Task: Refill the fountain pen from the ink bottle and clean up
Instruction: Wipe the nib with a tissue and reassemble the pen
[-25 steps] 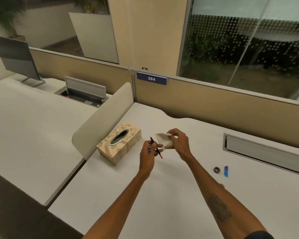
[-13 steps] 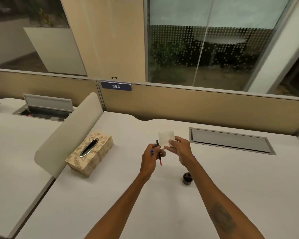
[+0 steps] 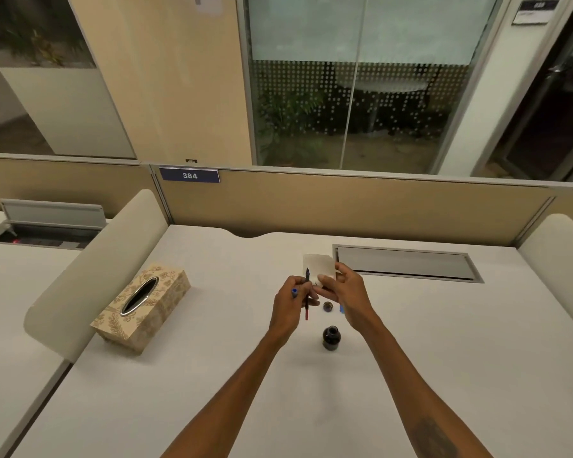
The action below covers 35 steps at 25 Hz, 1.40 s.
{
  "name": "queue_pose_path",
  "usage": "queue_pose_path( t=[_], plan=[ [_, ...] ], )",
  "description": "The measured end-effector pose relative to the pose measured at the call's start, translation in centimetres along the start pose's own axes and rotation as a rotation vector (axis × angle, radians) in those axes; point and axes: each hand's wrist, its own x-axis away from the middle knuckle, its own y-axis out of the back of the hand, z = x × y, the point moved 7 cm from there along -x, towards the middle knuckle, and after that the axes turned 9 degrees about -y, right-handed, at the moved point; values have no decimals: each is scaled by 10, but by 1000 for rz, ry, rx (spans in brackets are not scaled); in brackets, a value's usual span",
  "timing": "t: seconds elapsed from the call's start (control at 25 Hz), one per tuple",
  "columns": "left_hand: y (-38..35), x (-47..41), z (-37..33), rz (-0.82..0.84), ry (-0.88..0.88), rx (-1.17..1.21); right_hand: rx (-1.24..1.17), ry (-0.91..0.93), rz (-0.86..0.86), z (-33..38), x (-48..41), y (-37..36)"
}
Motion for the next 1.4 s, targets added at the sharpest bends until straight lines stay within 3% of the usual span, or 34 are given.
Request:
queue_pose_path(
  t=[0.32, 0.6, 0.76, 0.96, 1.08, 1.4],
  plan=[
    [-9, 4, -10, 4, -29, 6, 208, 185, -117, 13, 11, 20],
    [-13, 2, -14, 23, -48, -2, 409, 213, -254, 5, 5, 33],
    [-16, 2, -13, 49, -40, -23, 379, 157, -193, 1, 3, 35],
    [-22, 1, -13, 84, -43, -41, 121, 10, -138, -4, 2, 36],
    [-26, 1, -14, 104, -56, -36, 326, 164, -195, 4, 7, 39],
    [-36, 0, -9, 161, -56, -60, 221, 216, -161, 13, 14, 39]
  ],
)
